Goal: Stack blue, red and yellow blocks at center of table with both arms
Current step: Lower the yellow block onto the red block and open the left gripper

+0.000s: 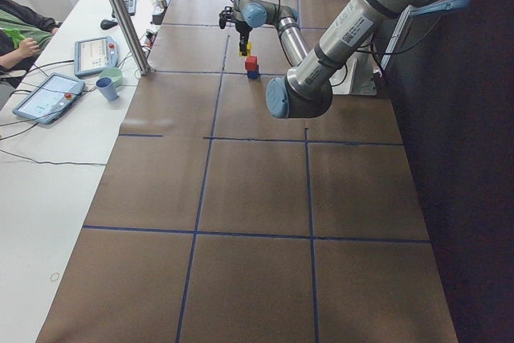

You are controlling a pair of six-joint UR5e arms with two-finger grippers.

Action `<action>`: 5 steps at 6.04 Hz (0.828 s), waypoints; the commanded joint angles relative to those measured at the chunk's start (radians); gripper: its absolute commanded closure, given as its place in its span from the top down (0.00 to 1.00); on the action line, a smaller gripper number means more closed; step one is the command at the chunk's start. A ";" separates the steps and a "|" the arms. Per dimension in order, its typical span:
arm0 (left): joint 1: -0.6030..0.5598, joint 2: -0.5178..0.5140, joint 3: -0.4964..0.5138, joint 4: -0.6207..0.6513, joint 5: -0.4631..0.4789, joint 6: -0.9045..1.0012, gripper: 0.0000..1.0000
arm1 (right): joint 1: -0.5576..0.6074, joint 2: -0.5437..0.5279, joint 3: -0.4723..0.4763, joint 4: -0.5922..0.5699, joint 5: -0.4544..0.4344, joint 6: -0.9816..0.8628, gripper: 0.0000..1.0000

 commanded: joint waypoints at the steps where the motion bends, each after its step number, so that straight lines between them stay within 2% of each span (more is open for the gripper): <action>1: 0.028 -0.022 0.035 0.002 0.021 -0.013 0.06 | 0.000 0.000 0.000 0.000 0.000 0.000 1.00; 5: 0.039 0.001 0.036 0.010 0.021 -0.013 0.07 | 0.000 0.000 0.000 0.002 0.000 0.000 1.00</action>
